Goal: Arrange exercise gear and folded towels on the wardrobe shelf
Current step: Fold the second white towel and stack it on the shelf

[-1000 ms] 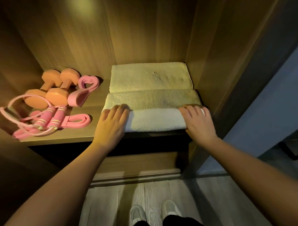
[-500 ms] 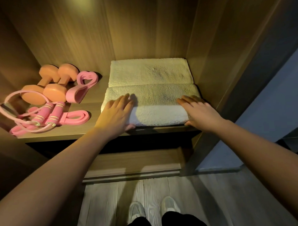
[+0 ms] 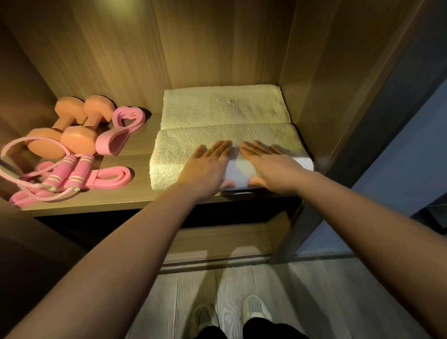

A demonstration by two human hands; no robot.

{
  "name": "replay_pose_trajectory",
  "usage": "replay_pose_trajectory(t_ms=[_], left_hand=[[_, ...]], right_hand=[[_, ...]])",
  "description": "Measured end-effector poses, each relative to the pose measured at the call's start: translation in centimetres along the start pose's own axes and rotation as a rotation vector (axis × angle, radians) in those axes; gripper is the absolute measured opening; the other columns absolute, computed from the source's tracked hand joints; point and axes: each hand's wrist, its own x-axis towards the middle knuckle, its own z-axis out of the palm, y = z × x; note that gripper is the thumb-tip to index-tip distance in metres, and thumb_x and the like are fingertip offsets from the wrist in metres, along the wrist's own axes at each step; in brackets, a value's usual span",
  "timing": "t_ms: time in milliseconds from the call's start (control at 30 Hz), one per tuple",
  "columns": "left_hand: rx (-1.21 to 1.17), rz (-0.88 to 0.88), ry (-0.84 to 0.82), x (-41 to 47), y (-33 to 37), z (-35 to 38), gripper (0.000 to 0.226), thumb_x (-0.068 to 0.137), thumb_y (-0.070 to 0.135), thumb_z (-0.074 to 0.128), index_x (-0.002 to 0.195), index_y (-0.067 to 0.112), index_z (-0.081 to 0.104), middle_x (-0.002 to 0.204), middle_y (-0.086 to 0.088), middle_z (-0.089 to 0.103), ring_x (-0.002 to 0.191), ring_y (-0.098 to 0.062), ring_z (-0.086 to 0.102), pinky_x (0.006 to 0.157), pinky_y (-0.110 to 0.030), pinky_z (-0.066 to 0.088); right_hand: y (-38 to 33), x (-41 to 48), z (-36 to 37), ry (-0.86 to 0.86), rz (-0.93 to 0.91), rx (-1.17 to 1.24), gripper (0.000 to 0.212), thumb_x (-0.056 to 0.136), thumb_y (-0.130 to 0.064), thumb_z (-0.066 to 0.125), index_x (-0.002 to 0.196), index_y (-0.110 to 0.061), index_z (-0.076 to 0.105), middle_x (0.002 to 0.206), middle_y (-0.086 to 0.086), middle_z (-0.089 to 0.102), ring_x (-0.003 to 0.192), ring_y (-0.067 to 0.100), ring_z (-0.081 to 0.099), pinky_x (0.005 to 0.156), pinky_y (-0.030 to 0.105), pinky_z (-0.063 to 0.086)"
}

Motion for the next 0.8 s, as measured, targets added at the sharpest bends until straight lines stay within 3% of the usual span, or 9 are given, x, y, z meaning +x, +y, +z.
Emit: replay_pose_trajectory(t_ms=[233,467,700,800], left_hand=[[-0.063,-0.06,0.05,-1.6,-2.3,1.1,0.082,0.088,0.052,0.059,0.153,0.019,0.021,0.161,-0.001,0.017,0.148,-0.016,0.018,0.119,-0.035,0.015],[-0.084,-0.185,0.023,-4.5,-5.4,0.6,0.08,0.082,0.043,0.071,0.148,0.016,0.034,0.158,-0.004,0.028,0.145,-0.018,0.027,0.118,-0.034,0.02],[-0.083,-0.168,0.001,-5.3,-7.8,0.5,0.084,0.077,0.044,0.075,0.148,0.025,0.035,0.155,0.004,0.032,0.135,-0.021,0.044,0.106,-0.037,0.039],[-0.102,-0.126,-0.07,-5.6,-8.7,0.1,0.086,0.078,0.042,0.076,0.15,0.026,0.03,0.157,0.005,0.029,0.137,-0.019,0.041,0.107,-0.037,0.037]], right_hand=[[3.3,-1.2,-0.1,-0.099,0.123,-0.014,0.084,0.095,-0.032,0.059,0.156,-0.023,0.002,0.163,-0.008,-0.006,0.15,0.011,-0.003,0.121,0.039,0.008],[3.4,-3.0,-0.5,-0.088,0.283,-0.058,0.066,0.094,-0.012,0.059,0.149,-0.004,0.024,0.16,0.013,0.015,0.148,0.026,0.016,0.112,0.045,0.034],[3.9,-2.5,-0.6,-0.132,0.259,-0.139,0.071,0.094,0.001,0.052,0.153,-0.005,0.013,0.162,0.014,0.007,0.149,0.025,0.012,0.114,0.043,0.033],[3.9,-2.2,-1.3,-0.169,0.228,-0.172,0.073,0.092,0.01,0.046,0.153,-0.003,0.009,0.162,0.016,0.006,0.149,0.026,0.014,0.112,0.04,0.035]])
